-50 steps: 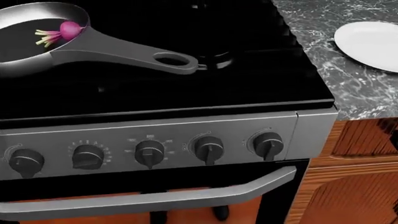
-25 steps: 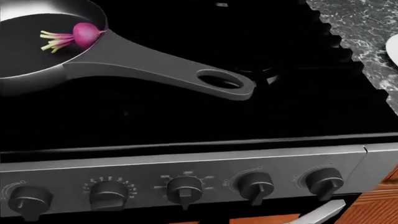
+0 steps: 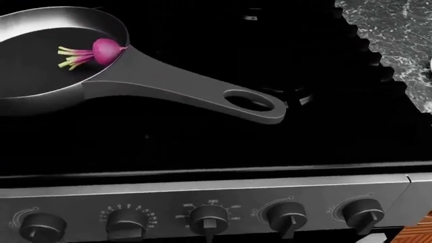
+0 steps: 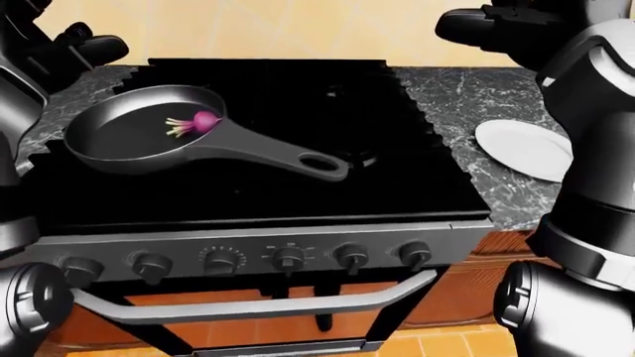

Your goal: Pick the beet from the pan and place it on the plate.

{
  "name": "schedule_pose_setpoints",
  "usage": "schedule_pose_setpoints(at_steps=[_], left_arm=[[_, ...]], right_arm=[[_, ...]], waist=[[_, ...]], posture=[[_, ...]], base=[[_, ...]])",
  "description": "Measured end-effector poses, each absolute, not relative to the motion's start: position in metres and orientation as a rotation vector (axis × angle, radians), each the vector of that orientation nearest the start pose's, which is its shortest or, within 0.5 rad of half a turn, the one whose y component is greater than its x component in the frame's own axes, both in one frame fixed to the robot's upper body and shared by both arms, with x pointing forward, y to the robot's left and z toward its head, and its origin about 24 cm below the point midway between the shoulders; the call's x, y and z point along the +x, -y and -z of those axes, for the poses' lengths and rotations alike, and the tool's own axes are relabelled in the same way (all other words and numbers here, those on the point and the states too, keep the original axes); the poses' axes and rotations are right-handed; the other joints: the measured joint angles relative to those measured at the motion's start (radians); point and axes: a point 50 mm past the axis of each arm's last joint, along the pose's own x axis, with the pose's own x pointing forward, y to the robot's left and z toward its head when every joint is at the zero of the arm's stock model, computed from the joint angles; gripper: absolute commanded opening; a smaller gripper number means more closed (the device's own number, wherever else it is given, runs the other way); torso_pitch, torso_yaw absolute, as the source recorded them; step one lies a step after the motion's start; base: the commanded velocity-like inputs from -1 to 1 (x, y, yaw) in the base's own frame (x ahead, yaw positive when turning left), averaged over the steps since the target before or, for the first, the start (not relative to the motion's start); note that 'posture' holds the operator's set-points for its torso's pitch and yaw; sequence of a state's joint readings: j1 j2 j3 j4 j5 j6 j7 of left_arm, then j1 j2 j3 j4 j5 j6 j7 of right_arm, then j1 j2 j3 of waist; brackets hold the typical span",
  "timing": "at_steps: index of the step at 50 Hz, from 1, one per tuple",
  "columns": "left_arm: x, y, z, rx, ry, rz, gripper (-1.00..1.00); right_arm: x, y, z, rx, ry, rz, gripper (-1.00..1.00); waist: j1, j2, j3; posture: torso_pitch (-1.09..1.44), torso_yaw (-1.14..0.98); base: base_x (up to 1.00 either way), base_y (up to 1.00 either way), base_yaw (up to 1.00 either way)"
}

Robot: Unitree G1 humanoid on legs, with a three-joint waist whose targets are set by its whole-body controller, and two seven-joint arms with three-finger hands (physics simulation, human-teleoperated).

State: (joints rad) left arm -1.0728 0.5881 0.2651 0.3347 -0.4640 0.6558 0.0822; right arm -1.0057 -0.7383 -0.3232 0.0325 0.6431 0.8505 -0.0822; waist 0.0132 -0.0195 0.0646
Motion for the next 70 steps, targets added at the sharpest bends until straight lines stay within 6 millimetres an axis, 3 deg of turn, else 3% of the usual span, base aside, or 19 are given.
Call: schedule_pose_setpoints(at_steps=[13, 28, 40, 70], left_arm=[[0.363, -0.255, -0.313, -0.135, 0.215, -0.134, 1.0], [0.368, -0.258, -0.301, -0.091, 0.157, -0.104, 1.0], [0.386, -0.26, -0.307, 0.003, 0.118, -0.047, 1.0], [0.4, -0.261, -0.304, 0.219, 0.017, 0.158, 1.0]], right_arm=[[0.314, 0.266, -0.346, 0.086, 0.292, 0.07, 1.0], [0.312, 0.27, -0.351, 0.09, 0.3, 0.082, 1.0], [0.313, 0.271, -0.349, 0.094, 0.294, 0.083, 1.0], [0.31, 0.271, -0.352, 0.094, 0.304, 0.082, 1.0]], waist=[[0.007, 0.001, -0.003], [0.0, 0.006, -0.01], [-0.004, 0.011, -0.016], [-0.001, -0.004, -0.02]], posture=[[0.0, 0.0], [0.0, 0.0], [0.0, 0.0], [0.0, 0.0]], base=[[0.0, 0.0, 0.0], [0.0, 0.0, 0.0], [0.0, 0.0, 0.0], [0.0, 0.0, 0.0]])
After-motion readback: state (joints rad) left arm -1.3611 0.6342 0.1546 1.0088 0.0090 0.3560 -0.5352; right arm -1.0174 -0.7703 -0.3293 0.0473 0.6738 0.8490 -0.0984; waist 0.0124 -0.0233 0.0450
